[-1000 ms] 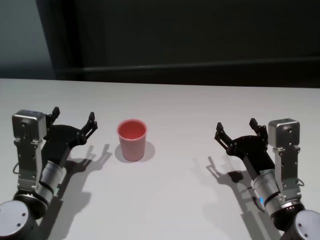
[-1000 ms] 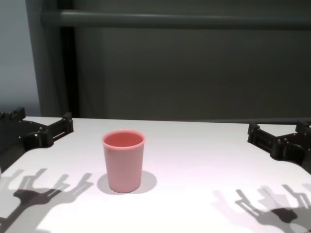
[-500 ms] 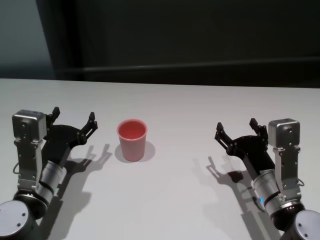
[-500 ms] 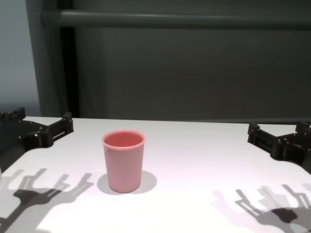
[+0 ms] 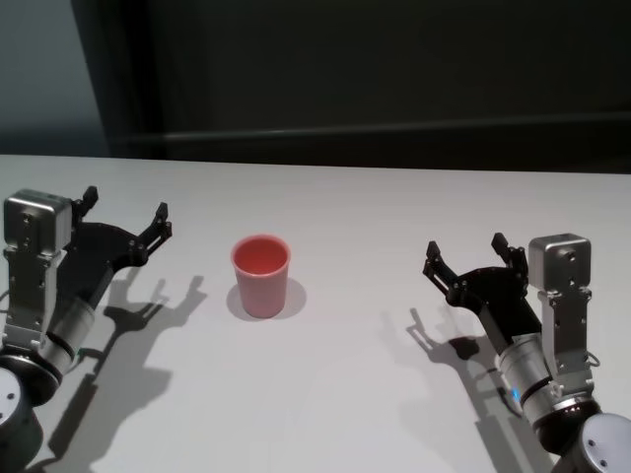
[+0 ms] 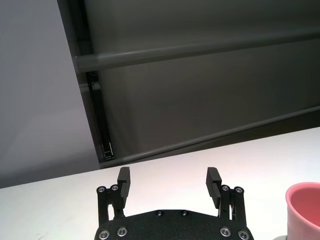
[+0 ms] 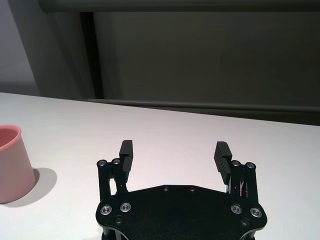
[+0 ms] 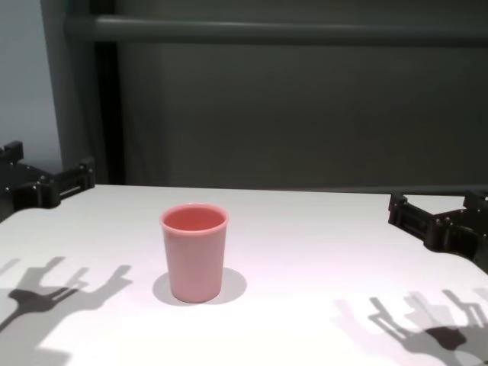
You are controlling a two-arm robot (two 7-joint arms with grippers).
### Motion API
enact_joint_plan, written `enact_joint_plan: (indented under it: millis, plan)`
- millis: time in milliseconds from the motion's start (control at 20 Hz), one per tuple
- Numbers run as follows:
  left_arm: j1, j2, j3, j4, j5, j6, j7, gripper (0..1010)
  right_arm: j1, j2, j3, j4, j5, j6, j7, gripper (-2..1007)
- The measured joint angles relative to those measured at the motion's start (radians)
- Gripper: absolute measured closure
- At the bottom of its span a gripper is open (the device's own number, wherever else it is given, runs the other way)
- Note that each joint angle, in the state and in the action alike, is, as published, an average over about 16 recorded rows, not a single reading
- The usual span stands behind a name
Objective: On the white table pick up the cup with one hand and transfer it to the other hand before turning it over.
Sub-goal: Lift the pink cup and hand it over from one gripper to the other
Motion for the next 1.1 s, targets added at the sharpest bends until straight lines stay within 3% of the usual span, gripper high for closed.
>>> enact_joint_plan:
  millis: [250,500,1100]
  plan:
    - [-0.027,0.05,-0.008,-0.018,0.036,0.002,-0.055,10,0.0,0.0,0.0,0.0,0.0,0.0,0.0,3]
    - [-0.052,0.108,-0.002,-0.044,0.093,-0.006,-0.108,9,0.0,0.0,0.0,0.0,0.0,0.0,0.0,3]
    - [-0.128,0.296,0.071,-0.128,0.253,-0.025,-0.279,9,0.0,0.0,0.0,0.0,0.0,0.0,0.0,3]
